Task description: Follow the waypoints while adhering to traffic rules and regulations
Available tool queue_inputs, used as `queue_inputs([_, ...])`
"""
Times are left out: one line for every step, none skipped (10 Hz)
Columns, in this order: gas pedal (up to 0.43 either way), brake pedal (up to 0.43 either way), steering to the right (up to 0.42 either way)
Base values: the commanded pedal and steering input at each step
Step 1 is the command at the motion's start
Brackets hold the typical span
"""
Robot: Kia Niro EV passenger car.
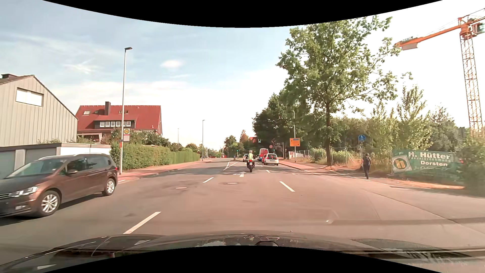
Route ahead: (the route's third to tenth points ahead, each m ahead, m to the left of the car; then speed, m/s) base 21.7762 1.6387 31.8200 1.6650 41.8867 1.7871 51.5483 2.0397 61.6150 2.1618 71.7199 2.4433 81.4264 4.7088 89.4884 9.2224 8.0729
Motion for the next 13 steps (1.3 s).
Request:
queue_inputs([0.177,0.0,0.0])
queue_inputs([0.177,0.0,0.0])
queue_inputs([0.177,0.0,0.0])
queue_inputs([0.177,0.0,-0.001])
queue_inputs([0.177,0.0,-0.001])
queue_inputs([0.177,0.0,-0.001])
queue_inputs([0.169,0.0,-0.002])
queue_inputs([0.169,0.0,-0.002])
queue_inputs([0.169,0.0,-0.002])
queue_inputs([0.157,0.0,-0.003])
queue_inputs([0.157,0.0,-0.004])
queue_inputs([0.118,0.0,-0.004])
queue_inputs([0.11,0.0,-0.004])
